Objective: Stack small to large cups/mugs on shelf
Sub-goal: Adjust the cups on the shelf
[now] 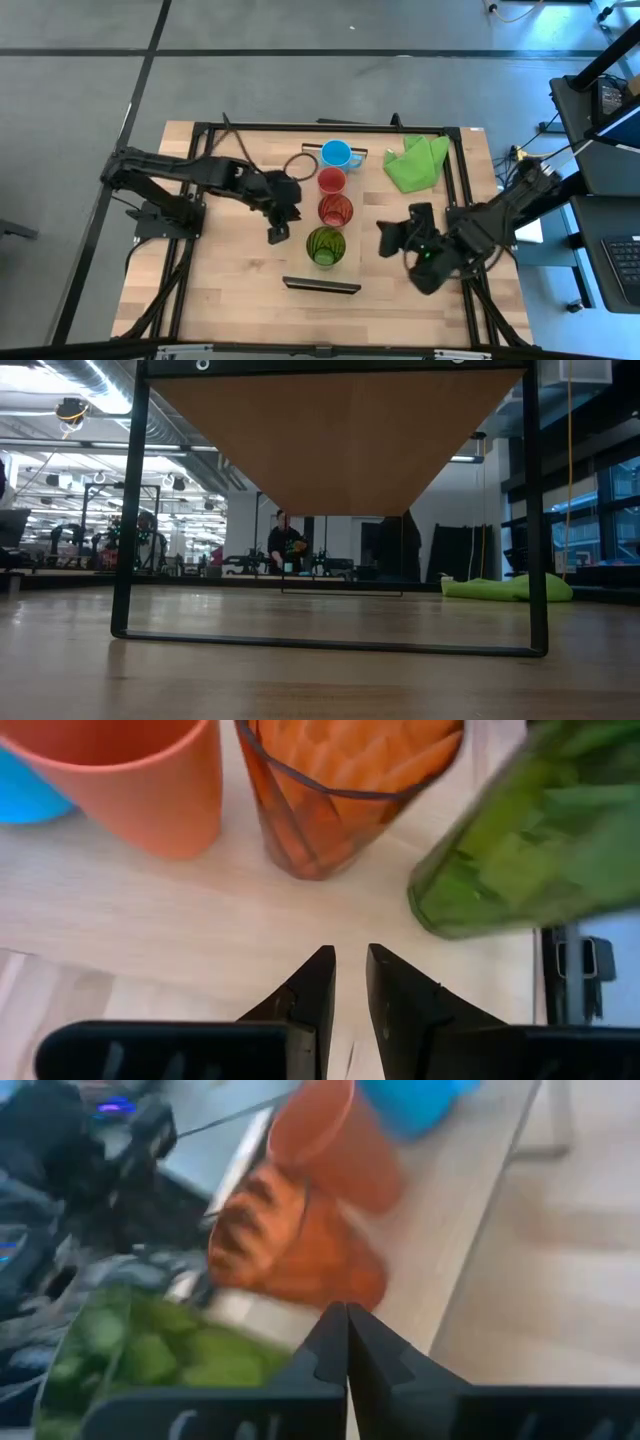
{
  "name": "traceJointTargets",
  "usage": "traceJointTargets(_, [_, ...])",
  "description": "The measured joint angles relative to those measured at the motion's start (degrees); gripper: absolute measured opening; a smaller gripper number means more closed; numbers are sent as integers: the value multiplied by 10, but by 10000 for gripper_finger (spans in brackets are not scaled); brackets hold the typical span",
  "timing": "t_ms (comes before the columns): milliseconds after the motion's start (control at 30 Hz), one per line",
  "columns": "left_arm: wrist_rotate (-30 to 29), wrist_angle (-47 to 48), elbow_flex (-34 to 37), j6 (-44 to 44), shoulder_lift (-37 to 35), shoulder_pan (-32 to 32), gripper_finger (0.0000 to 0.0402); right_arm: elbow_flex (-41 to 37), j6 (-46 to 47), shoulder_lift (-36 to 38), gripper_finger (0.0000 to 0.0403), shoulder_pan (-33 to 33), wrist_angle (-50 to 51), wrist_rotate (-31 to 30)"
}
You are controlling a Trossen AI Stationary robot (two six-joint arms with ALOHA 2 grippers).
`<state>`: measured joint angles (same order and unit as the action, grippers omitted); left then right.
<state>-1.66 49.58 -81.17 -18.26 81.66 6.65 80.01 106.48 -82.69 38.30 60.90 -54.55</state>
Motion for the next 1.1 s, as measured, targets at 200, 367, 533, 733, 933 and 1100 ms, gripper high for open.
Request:
traceJointTargets(200, [37, -73, 96, 0, -121, -16, 55, -293, -73, 137, 0, 16, -369, -19])
traceJointTargets(367, [115, -237, 233, -34, -189, -56, 55, -398, -190, 197, 0, -16, -574, 4])
traceJointTargets(533, [165, -386, 328, -74, -200, -98, 55, -408, -240, 210, 0, -88, -590, 94])
traceJointTargets(733, [182, -438, 345, -86, -201, -129, 55, -404, -296, 208, 0, -155, -633, 177])
traceJointTargets(933, [169, -442, 345, -107, -197, -136, 55, -404, -298, 186, 0, -184, -654, 254])
traceJointTargets(1100, [141, -453, 345, -128, -196, -129, 55, -404, -303, 168, 0, -191, -699, 273])
